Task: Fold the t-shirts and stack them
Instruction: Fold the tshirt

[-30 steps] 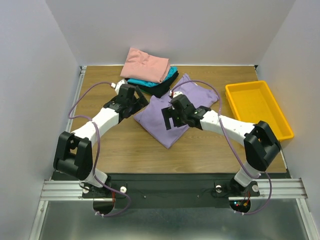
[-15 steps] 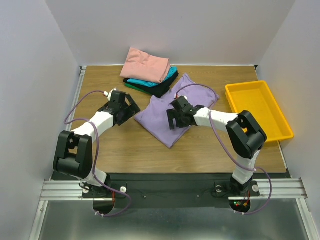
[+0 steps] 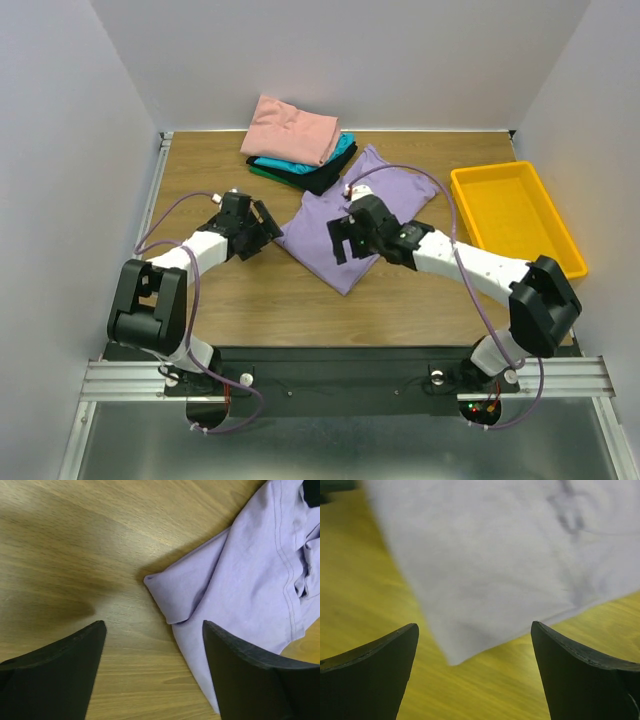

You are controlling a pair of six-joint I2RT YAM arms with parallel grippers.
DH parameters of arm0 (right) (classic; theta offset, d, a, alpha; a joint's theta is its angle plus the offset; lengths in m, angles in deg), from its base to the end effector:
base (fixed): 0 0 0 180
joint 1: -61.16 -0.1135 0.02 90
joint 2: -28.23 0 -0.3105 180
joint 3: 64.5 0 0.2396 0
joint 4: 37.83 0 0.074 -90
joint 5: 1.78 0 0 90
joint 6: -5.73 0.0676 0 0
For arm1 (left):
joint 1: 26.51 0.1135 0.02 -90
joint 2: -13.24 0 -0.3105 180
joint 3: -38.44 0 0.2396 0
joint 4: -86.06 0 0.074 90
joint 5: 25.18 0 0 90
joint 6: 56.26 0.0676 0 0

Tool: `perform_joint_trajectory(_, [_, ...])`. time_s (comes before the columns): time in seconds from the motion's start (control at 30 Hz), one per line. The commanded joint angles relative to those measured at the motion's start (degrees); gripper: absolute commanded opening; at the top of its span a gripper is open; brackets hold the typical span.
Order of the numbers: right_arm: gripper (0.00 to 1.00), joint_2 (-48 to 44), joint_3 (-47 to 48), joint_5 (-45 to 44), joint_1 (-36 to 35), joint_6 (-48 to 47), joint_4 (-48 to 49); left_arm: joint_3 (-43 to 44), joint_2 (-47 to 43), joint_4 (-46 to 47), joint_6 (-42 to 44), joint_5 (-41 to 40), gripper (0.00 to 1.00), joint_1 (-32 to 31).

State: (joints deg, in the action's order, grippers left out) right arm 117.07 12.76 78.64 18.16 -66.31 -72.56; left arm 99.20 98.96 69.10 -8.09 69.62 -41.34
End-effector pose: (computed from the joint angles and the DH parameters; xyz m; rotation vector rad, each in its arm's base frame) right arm 0.2604 0.2275 0.2741 -0.4389 2.3464 0.3128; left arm 0.3072 -0.0872 0.2276 -0.5112 2.3196 -0.5903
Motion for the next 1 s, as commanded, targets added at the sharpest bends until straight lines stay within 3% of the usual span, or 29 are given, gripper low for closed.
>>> perform_joint_trajectory(0.0, [1.00,-0.42,-1.94,1.68,-8.56,-1.70,1.51,-1.09,1.47,5.09,0.43,3.90,0.84,0.15])
perform_joint_trajectory(0.17, [1.00,3.44,-2.73,0.36,-15.17,0.24,1.51,0.76,6.65,5.71,0.87,7.77,0.69,-0.02])
perform_joint_trajectory(0.4, [0.96,5.82,-4.14,-0.70,-16.67,0.50,1.42,0.58,10.52,7.82,0.52,9.35,0.39,-0.64])
perform_joint_trajectory(0.5, [0.90,6.87,-4.66,-2.45,-16.67,0.24,1.33,1.37,12.11,7.82,0.78,9.70,0.19,-0.64])
perform_joint_trajectory(0.53, [0.86,7.48,-4.75,-4.02,-16.67,0.15,1.33,1.46,12.55,7.73,0.78,9.88,0.02,-0.64])
perform_joint_trajectory(0.73, [0.75,10.12,-4.58,-7.28,-16.67,0.06,1.16,1.64,12.20,6.68,0.78,8.92,0.00,-0.64])
perform_joint_trajectory(0.83, [0.52,11.53,-4.23,-7.21,-16.67,0.85,0.54,1.38,11.06,5.71,0.78,7.34,0.00,-0.64])
perform_joint_trajectory(0.87, [0.33,11.36,-3.97,-5.03,-16.85,1.64,-0.24,1.20,10.10,4.23,0.52,5.59,0.00,-0.64])
perform_joint_trajectory(0.97, [0.12,10.13,-4.23,-2.20,-18.60,3.05,-0.51,-0.11,6.07,1.07,-0.27,1.73,0.00,-0.64])
